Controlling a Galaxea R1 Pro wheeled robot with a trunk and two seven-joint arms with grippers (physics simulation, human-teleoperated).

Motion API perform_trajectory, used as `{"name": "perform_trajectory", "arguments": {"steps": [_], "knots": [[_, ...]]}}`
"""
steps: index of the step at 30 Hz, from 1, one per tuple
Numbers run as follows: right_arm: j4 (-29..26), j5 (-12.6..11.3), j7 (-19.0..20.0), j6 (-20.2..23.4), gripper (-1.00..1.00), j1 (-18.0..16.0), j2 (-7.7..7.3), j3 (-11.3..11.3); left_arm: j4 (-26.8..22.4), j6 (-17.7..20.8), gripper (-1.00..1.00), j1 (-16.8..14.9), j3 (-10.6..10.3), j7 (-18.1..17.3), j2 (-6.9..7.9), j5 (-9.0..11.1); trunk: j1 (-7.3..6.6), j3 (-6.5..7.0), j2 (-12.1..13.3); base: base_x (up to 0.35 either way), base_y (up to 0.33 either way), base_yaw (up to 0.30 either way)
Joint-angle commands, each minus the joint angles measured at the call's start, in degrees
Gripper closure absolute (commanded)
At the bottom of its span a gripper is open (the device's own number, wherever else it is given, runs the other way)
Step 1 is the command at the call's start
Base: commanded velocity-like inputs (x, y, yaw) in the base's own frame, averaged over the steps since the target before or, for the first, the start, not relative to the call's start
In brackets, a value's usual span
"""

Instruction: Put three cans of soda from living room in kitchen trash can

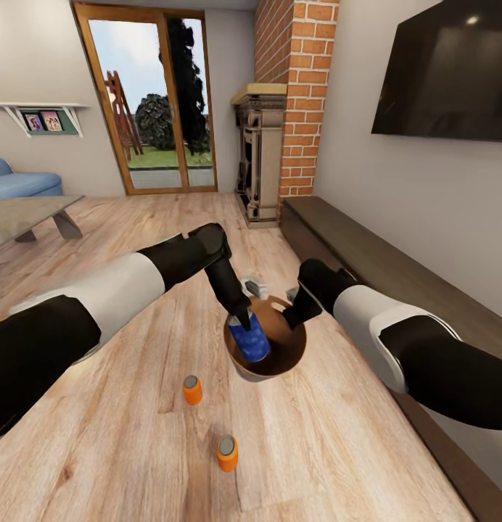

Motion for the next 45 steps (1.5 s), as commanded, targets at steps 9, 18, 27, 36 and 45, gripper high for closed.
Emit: {"name": "perform_trajectory", "arguments": {"steps": [9, 18, 27, 36, 45], "knots": [[0.0, -1.32, 0.18, 0.24, 1.0, -0.01, 0.91, -1.09, 0.07, 0.01, 1.0, 3.5, 0.06, 8.8, -0.2, 0.37, -0.01, 0.01, -0.01, 0.0, 0.0, 0.0], [-0.14, -1.37, 0.56, 0.24, 1.0, -0.01, 1.04, -1.05, -0.01, 0.01, 1.0, 5.81, 0.07, 10.75, -0.71, 0.42, -0.01, 0.01, -0.01, 0.0, 0.0, 0.0], [-0.15, -1.4, 0.66, 0.24, 1.0, -0.01, 1.04, -1.05, -1.16, 0.01, 1.0, 7.14, 0.12, 13.13, -1.01, 0.56, -0.01, 0.01, -0.01, 0.0, 0.0, 0.0], [-0.11, -1.75, 0.68, 0.24, 1.0, -0.01, 1.04, -1.05, -1.56, 0.01, 1.0, 8.23, 0.14, 15.26, -1.1, 0.61, -0.01, 0.01, -0.01, 0.0, 0.0, 0.0], [-0.07, -1.85, 1.92, 0.24, 1.0, 0.05, 1.04, -1.01, -1.59, 0.01, 1.0, 9.8, 0.22, 17.51, -1.18, 0.63, -0.01, 0.01, -0.01, 0.0, 0.0, 0.0]]}}
